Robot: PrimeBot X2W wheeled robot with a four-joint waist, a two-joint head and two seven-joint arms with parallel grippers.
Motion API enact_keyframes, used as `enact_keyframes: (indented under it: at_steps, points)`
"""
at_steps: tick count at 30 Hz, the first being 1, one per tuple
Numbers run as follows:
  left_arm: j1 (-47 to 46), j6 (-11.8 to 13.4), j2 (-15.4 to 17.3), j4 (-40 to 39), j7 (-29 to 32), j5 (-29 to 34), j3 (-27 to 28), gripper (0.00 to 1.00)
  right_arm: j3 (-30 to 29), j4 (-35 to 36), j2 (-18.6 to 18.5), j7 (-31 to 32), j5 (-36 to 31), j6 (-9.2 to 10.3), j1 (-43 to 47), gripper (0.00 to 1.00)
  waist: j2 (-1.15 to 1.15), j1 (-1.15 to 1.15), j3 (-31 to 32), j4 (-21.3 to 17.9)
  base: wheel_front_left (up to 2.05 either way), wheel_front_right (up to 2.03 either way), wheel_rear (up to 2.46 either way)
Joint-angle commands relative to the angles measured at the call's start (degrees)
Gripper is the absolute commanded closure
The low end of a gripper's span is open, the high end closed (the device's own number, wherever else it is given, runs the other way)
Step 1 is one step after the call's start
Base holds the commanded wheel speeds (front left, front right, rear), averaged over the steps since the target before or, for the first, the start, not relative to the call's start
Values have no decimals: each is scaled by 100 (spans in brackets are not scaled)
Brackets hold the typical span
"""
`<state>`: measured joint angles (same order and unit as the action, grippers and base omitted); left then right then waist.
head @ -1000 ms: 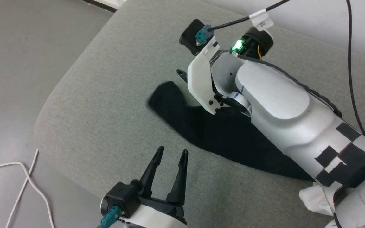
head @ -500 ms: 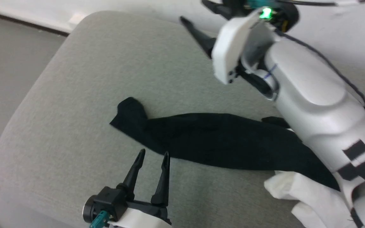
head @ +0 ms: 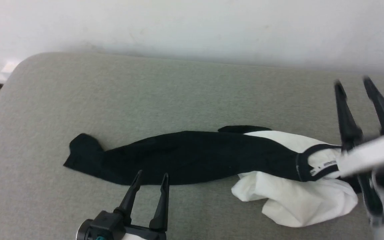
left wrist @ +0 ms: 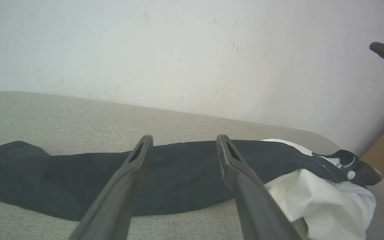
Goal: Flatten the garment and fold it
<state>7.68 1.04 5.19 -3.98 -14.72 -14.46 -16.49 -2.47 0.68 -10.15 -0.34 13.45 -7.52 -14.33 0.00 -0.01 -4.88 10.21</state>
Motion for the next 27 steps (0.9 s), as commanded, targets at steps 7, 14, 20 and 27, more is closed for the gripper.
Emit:
enact_keyframes:
  at_steps: [7,14,20,27]
  points:
    - [102,-63,57,-109,-28,156,53,0,-1009,1666,719,-250,-520,3,2248,0,0,1,35,-546,0,0,0]
    - [29,-156,254,-49,15,403,15,0,-1178,1348,725,-806,277,3,2856,0,0,1,-86,-812,0,0,0]
    - [-557,-520,606,92,831,637,-336,0,-1070,1314,726,-877,308,3,2744,0,0,1,-188,-958,0,0,0]
    - [-1509,-808,1037,643,2528,551,-972,0,-939,1263,726,-883,410,3,2565,0,0,1,-493,-1136,0,0,0]
